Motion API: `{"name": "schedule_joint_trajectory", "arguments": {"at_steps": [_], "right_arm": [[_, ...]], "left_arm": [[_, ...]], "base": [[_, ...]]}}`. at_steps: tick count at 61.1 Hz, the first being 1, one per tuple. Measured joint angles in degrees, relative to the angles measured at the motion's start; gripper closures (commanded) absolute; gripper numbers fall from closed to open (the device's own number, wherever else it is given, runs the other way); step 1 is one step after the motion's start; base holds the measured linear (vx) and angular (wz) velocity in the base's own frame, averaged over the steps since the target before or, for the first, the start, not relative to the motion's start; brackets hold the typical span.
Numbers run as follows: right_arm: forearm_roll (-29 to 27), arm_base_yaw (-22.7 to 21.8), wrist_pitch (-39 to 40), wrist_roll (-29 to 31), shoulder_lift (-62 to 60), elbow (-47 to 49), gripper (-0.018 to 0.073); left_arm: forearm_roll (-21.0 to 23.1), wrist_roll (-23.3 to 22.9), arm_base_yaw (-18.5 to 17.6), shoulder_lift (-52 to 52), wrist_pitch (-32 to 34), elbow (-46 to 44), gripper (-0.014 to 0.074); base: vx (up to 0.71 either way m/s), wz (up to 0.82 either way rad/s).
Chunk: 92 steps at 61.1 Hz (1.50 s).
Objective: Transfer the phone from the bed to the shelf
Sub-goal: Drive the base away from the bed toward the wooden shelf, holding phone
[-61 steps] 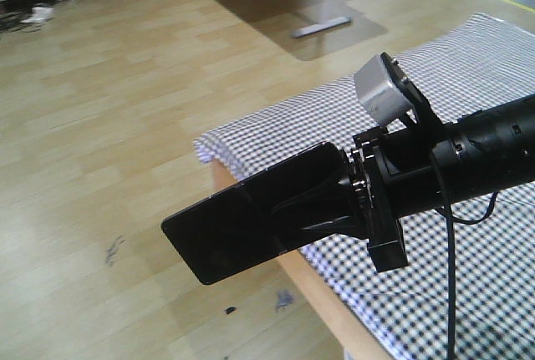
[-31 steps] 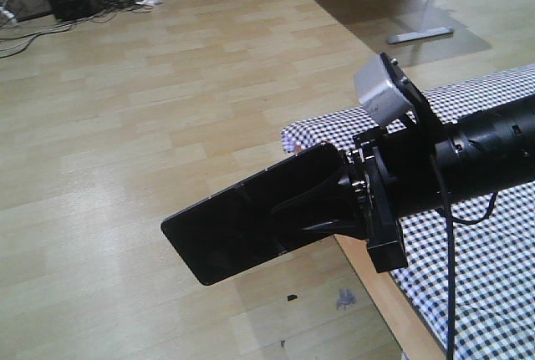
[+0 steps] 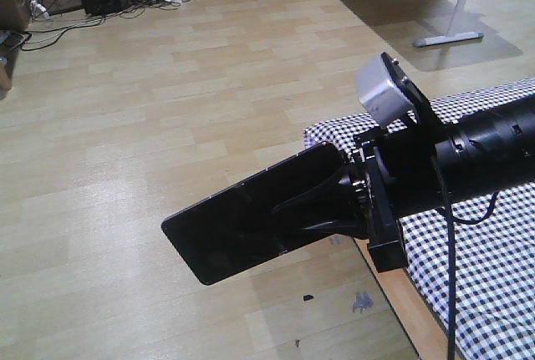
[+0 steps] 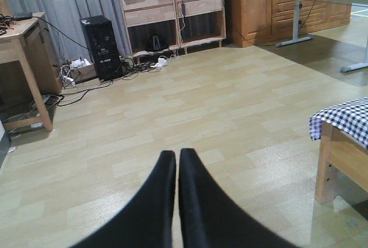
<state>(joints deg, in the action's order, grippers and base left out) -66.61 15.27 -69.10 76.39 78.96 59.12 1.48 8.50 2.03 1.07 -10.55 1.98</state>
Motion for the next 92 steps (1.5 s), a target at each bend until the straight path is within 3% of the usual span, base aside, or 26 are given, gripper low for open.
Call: {"name": "schedule_joint_trajectory", "arguments": {"at_steps": [92], "right_arm": [[0.0, 0.0, -0.06, 0.0, 0.0, 0.0, 0.0562]], "left_arm": [[0.0, 0.0, 0.0, 0.0, 0.0, 0.0, 0.0595]], "base": [[0.13, 0.18]]}}
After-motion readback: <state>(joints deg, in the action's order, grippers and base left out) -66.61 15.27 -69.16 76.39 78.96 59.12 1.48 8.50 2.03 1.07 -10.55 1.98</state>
